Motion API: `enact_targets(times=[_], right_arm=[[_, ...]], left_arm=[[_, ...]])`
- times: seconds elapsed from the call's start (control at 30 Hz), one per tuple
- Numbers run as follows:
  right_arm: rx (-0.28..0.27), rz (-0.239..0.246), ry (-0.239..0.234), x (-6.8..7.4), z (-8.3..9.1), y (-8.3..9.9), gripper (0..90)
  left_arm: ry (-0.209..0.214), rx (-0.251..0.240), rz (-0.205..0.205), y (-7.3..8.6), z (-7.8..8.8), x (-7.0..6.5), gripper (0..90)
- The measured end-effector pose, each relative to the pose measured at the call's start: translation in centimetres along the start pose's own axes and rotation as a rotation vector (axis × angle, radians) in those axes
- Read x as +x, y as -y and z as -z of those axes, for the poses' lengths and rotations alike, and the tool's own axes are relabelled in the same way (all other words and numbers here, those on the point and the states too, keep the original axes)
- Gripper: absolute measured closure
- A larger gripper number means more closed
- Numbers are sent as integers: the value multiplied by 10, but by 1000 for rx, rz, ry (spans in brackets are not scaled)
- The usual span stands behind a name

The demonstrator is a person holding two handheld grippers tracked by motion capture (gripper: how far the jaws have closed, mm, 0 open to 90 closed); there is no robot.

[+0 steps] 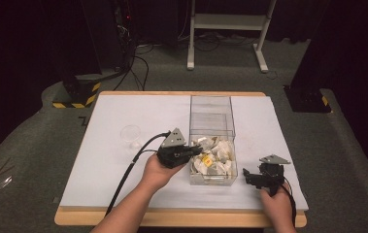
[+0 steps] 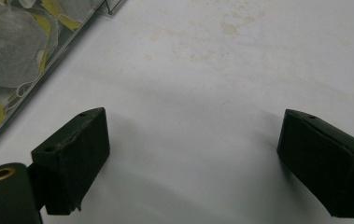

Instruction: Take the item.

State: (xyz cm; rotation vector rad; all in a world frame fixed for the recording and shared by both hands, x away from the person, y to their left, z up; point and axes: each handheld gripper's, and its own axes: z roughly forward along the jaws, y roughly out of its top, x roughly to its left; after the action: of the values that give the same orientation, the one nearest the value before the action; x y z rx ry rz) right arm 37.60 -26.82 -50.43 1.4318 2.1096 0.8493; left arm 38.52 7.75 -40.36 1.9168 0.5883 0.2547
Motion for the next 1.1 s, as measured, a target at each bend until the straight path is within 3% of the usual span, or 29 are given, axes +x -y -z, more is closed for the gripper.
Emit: enact_targets(times=[0.53, 1.1], right_arm=[[0, 0, 0, 0, 0, 0, 93], [0, 0, 0, 0, 0, 0, 93]], left_arm=[[-36, -116, 17, -3, 21, 5, 894], [-99, -148, 30, 1, 48, 19, 894]])
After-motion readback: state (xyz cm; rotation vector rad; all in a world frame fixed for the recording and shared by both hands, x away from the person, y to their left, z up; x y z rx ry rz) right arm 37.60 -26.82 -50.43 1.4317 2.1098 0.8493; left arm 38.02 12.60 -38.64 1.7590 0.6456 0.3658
